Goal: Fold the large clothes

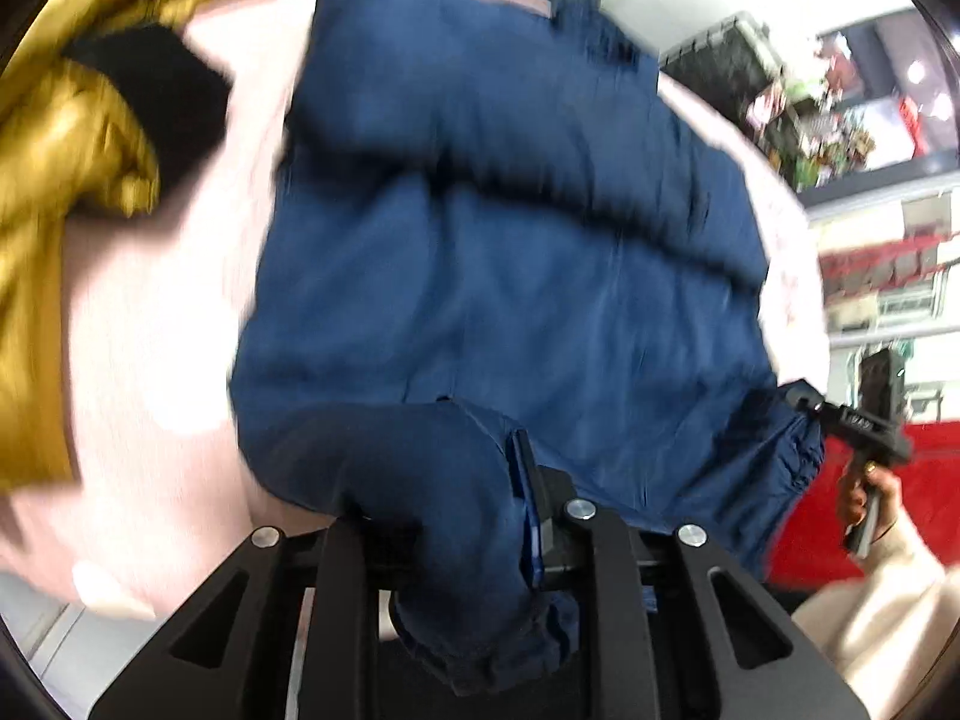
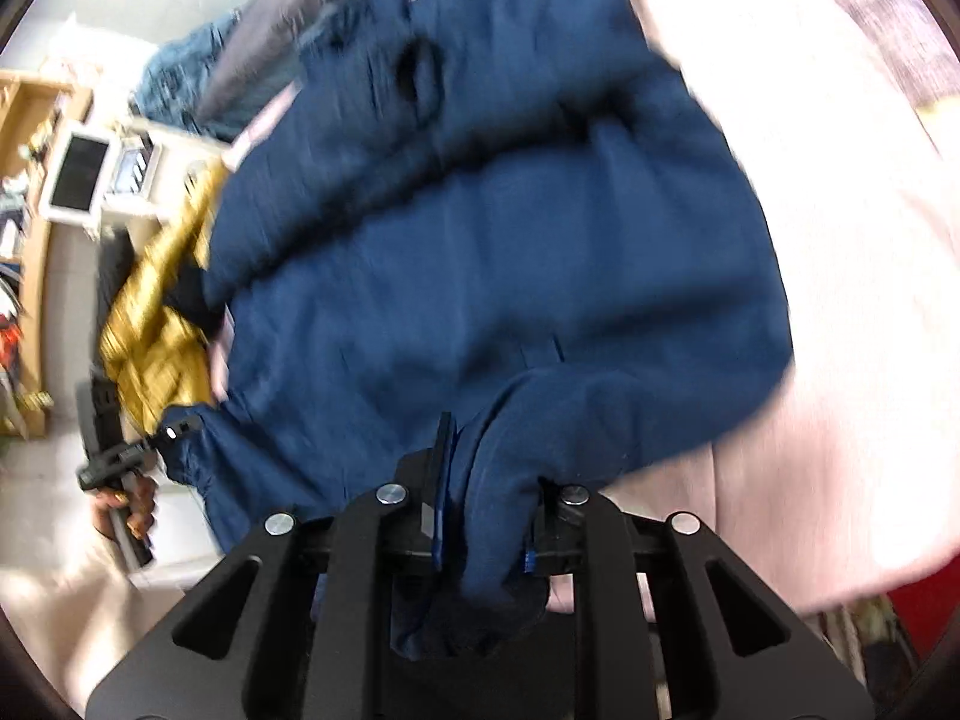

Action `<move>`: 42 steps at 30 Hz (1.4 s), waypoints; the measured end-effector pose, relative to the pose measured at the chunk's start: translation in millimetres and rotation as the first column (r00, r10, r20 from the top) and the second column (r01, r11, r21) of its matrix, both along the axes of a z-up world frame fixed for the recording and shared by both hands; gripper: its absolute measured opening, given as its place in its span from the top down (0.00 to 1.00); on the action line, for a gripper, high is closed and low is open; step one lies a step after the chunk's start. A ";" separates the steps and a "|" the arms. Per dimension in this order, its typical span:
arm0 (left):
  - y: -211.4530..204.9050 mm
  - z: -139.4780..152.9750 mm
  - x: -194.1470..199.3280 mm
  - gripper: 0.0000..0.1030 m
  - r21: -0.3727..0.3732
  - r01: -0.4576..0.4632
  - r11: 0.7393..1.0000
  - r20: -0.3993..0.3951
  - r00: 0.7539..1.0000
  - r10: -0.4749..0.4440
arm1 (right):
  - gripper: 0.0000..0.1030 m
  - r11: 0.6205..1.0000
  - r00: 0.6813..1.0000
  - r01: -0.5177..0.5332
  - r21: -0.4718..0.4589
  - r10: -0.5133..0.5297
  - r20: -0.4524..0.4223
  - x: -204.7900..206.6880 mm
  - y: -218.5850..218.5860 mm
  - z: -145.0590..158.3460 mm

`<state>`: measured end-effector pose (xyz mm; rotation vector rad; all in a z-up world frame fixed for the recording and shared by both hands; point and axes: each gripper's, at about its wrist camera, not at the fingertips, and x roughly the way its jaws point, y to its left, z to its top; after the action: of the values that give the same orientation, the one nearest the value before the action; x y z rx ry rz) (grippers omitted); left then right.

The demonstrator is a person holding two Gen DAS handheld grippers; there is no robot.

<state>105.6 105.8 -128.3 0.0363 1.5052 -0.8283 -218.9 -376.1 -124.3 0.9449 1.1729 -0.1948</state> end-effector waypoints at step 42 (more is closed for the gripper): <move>-79.8 13.1 279.3 0.44 -0.202 -0.521 0.829 -0.283 0.842 0.460 | 0.62 0.633 0.765 0.532 0.563 -0.644 0.002 209.0 -234.8 -83.7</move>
<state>384.9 26.0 -115.2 -0.6520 1.4975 -0.6171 -9.9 -610.8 -208.0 1.8118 0.6787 -0.2979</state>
